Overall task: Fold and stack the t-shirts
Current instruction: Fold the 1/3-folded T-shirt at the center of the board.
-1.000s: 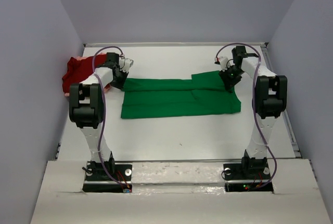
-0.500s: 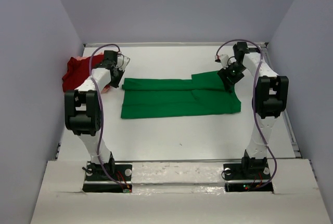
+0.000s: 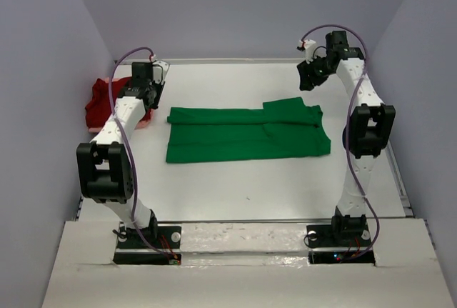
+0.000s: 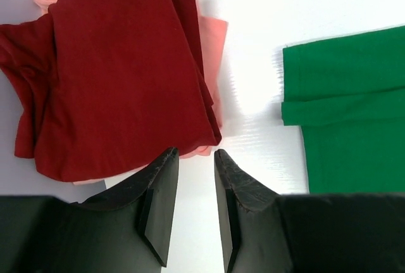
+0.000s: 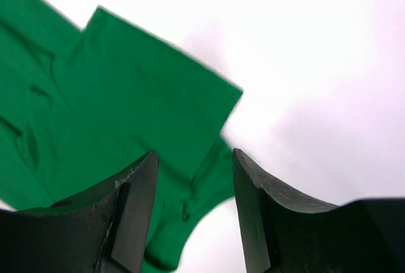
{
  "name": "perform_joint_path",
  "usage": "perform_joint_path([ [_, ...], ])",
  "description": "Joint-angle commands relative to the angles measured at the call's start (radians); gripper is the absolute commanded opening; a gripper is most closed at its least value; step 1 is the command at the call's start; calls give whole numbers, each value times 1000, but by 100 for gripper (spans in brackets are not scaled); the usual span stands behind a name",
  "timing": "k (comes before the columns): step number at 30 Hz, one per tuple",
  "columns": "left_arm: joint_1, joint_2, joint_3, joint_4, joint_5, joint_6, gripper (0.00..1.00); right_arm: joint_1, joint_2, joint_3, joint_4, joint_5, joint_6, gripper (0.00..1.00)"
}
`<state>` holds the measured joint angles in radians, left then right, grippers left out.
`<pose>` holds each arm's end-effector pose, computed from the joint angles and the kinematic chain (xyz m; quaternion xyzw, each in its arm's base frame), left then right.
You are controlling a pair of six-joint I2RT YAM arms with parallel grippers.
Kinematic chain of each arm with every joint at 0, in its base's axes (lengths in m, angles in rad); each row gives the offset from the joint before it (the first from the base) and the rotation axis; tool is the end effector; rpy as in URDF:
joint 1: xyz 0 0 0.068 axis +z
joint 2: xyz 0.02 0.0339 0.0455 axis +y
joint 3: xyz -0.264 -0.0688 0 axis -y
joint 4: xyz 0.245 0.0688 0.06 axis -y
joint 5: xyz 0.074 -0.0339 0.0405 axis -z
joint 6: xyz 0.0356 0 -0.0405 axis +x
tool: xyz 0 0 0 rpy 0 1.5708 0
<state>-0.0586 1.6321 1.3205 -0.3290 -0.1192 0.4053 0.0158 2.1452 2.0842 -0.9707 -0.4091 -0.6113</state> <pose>0.3750 -0.0178 0.2936 0.1791 0.8744 0.1297 0.4318 0.4661 0.0215 0.2886 -0.3426 0.8811 0.1107 0.3067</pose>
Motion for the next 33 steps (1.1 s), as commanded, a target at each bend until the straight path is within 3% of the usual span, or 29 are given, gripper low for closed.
perform_joint_path([
  [1,6,-12,-33,38,-45,-31,42,21,161,106,49,-129,70,54],
  [12,19,-11,-102,90,-92,-46,42,82,375,336,63,-117,76,54],
  [33,22,-43,-127,90,-80,-37,43,122,358,226,81,42,-1,54],
])
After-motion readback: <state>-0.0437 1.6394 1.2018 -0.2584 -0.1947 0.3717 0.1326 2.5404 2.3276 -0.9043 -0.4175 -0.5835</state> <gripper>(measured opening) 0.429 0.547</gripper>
